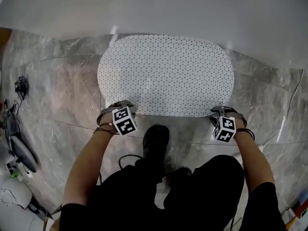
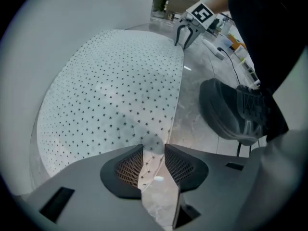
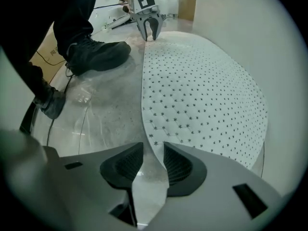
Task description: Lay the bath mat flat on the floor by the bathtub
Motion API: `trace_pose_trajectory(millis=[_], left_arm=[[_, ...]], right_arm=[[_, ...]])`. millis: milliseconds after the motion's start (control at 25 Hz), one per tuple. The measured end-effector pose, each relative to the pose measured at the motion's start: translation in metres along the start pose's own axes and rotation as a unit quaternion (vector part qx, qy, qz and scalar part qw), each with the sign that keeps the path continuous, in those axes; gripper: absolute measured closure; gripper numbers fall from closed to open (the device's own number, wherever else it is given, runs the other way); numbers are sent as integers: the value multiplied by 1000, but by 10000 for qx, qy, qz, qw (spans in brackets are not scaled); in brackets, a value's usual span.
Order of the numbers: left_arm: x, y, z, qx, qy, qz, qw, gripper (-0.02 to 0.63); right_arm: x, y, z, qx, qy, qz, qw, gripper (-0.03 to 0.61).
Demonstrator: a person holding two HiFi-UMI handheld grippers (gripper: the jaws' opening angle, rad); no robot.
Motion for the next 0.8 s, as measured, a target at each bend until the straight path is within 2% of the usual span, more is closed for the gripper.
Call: trace_pose_trajectory(millis=[160, 240, 400, 560, 640, 680, 720, 800], left_arm=[[-7, 3, 1, 42, 38, -102, 9999, 463], [-8, 5, 1, 1, -24, -48, 10000, 463], [-9, 10, 6, -73, -225, 303, 9993, 463], [-3, 18, 22, 30, -762, 735, 9944, 468], [7, 22, 41, 150, -1241, 1124, 9858, 485], [14, 25, 55, 223, -1535, 1354, 9786, 488], [23, 27, 70, 300, -1846, 1578, 9696, 489], [43, 26, 107, 448, -2435, 1916, 9497, 489]], right_arm=[[2, -1, 1, -153, -87, -285, 9994, 495], [3, -1, 2, -148, -115, -426, 9989, 505], [8, 7, 1, 106, -165, -604, 9980, 553], [14, 13, 7, 319, -333, -1001, 9939, 561], [23, 5, 19, 145, -550, -1436, 9880, 561], [30, -2, 29, -14, -733, -1736, 9821, 561], [41, -10, 41, -199, -974, -2076, 9731, 561], [66, -23, 72, -546, -1543, -2760, 9471, 561]])
Point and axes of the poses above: the fingertips, and each gripper's own axes: z backward along the fingers, y to its left, x out of its top, the point moved 8 cm from there along z, backward along the fingers, and after that the axes turned 15 degrees about -y, right-handed, at the moved point
